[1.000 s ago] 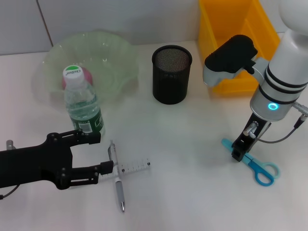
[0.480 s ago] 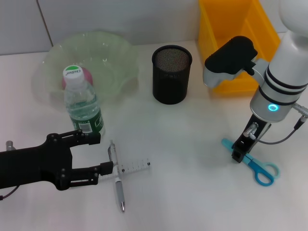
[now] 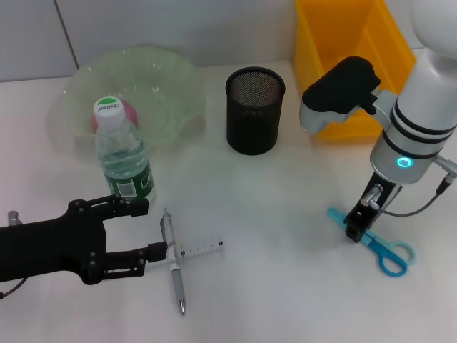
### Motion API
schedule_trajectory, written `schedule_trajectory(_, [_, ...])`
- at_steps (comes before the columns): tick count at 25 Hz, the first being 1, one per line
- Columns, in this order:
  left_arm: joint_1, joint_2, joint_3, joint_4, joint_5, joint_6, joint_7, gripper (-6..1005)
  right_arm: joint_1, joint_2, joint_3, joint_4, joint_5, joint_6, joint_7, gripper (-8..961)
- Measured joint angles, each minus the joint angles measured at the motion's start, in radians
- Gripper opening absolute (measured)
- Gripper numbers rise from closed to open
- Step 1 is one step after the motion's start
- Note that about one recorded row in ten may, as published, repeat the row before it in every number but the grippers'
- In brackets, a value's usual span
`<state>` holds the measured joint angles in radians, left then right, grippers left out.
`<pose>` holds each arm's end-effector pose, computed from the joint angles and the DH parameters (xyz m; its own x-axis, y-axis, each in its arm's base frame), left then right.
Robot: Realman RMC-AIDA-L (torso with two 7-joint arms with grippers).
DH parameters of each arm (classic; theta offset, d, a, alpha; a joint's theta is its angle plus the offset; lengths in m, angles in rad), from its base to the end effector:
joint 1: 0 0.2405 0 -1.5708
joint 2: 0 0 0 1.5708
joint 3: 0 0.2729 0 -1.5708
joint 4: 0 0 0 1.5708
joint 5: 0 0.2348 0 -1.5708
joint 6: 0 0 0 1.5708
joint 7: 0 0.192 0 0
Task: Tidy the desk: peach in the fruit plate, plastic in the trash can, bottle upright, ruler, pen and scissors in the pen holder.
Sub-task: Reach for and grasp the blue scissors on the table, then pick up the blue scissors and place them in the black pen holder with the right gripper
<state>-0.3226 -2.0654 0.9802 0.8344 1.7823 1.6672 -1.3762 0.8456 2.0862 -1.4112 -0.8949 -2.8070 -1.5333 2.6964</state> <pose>-0.2694 0.3165 -0.0434 0.8133 0.2800 0.5100 0.3591 -0.9313 -0.0613 0.2468 0.4058 -0.0820 0.4850 -0.7563 0.4390 -0.5510 -0.6541 -0.5182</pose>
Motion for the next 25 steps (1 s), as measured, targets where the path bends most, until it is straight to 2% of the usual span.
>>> schedule_trajectory(6, [0.001, 0.001, 0.0, 0.0, 0.0, 0.0, 0.0, 814, -0.004, -0.001, 0.028, -0.038, 0.009, -0.024, 0.006, 216])
schedule_trajectory(10, [0.001, 0.001, 0.0, 0.0, 0.0, 0.001, 0.0, 814, -0.021, -0.007, 0.093, -0.085, 0.058, -0.059, -0.013, 218])
schedule_trajectory(17, [0.0, 0.001, -0.001, 0.005, 0.0, 0.01, -0.001, 814, -0.06, -0.012, 0.277, -0.133, 0.164, -0.115, -0.111, 220])
schedule_trajectory(21, [-0.001, 0.001, -0.002, 0.008, 0.0, 0.012, -0.006, 814, -0.094, -0.021, 0.423, -0.125, 0.296, -0.159, -0.204, 222])
schedule_trajectory(25, [-0.003, 0.001, -0.002, 0.009, 0.0, 0.02, -0.009, 814, -0.12, -0.032, 0.498, -0.104, 0.392, -0.184, -0.259, 224])
